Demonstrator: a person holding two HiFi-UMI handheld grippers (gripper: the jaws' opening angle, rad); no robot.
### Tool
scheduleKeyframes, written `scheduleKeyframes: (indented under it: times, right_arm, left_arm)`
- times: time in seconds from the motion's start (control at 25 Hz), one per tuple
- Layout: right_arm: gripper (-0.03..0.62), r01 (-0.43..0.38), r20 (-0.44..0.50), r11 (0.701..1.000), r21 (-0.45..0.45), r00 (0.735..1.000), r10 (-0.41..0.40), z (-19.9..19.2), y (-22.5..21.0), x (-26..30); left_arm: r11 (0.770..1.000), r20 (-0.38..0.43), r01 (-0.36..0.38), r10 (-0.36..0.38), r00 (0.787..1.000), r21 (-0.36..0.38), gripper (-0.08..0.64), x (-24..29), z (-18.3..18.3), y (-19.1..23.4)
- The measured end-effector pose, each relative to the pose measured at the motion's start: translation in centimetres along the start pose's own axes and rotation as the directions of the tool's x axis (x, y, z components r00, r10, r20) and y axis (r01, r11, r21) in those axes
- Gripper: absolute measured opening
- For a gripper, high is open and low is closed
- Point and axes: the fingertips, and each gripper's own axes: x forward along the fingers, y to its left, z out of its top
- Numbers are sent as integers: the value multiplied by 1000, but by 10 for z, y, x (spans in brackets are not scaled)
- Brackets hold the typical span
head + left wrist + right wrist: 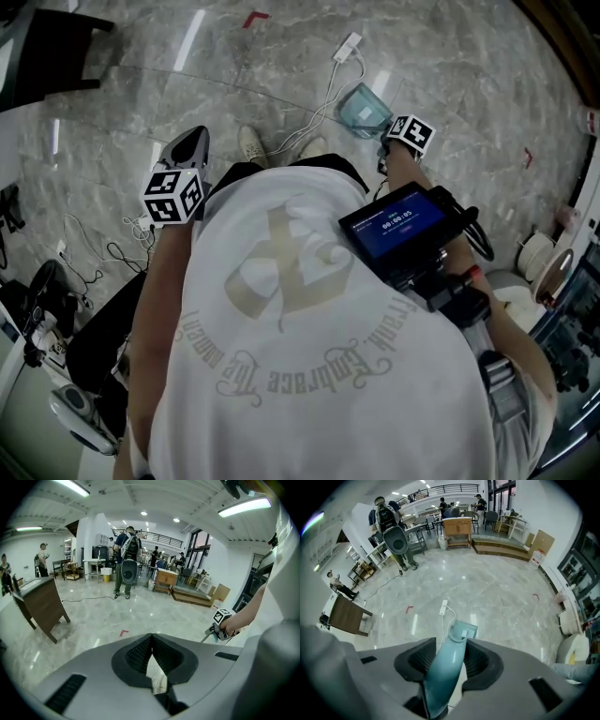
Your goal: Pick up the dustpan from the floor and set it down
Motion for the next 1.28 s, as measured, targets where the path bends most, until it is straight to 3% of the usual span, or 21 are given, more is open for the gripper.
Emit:
scheduleKeyframes:
  times: [0.24, 0.52, 1.04, 1.28]
  right_arm:
    - [142, 71, 25, 996, -44, 997, -70, -4, -14, -10]
    - [107, 73, 30, 989, -126, 997, -70, -2, -21, -17]
    - [107, 14, 65, 955, -296, 998, 5, -4, -3, -39]
    - [107, -7, 130, 901, -433, 989, 71, 8, 28, -77]
  left_arm:
    - [1000, -3, 25, -25, 1000, 5, 12, 11, 5, 1]
    - [997, -15, 70, -70, 997, 22, 12, 30, 8, -3]
    - [993, -13, 116, -116, 993, 23, 12, 46, 9, -7]
    - [991, 6, 134, -134, 991, 20, 12, 36, 6, -11]
